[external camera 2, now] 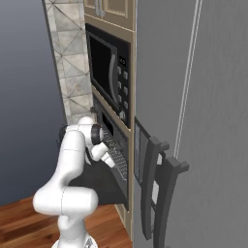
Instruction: Place the fish on the rack of the oven, and slide the rack back inside. Close the oven door.
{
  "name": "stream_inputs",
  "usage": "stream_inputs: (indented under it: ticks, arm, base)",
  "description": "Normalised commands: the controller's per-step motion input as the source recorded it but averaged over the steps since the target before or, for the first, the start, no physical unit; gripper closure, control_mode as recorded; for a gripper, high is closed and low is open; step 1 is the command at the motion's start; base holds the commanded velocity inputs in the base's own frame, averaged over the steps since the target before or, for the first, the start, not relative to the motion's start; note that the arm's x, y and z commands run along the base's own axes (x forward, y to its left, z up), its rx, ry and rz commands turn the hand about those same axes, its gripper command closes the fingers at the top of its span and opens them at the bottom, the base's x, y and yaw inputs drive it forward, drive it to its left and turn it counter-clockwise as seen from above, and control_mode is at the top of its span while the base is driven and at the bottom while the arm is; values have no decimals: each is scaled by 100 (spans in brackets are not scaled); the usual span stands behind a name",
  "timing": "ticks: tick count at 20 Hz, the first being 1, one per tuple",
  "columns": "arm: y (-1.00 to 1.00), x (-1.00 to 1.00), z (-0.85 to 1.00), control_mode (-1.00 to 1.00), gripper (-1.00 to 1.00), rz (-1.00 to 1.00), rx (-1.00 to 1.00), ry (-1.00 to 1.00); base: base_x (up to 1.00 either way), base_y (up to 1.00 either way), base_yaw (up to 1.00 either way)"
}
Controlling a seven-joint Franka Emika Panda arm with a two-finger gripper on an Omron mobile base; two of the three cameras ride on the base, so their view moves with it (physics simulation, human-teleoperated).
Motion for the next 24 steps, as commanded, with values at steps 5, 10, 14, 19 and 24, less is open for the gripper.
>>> stream_inputs:
  ticks: [5,10,14,19,24]
  arm:
    - [-65,-4,15,-100,-100,-20,2,1]
    - [84,-100,40,-100,-100,-4,0,-14]
    - [100,-100,83,-100,-100,-2,0,-20]
    - [83,-100,100,-100,-100,-4,0,-37]
    - [52,-74,100,-100,-100,-8,0,-31]
  base:
    - [0,0,0]
    - [0,0,0]
    - [0,0,0]
    - [0,0,0]
    - [0,0,0]
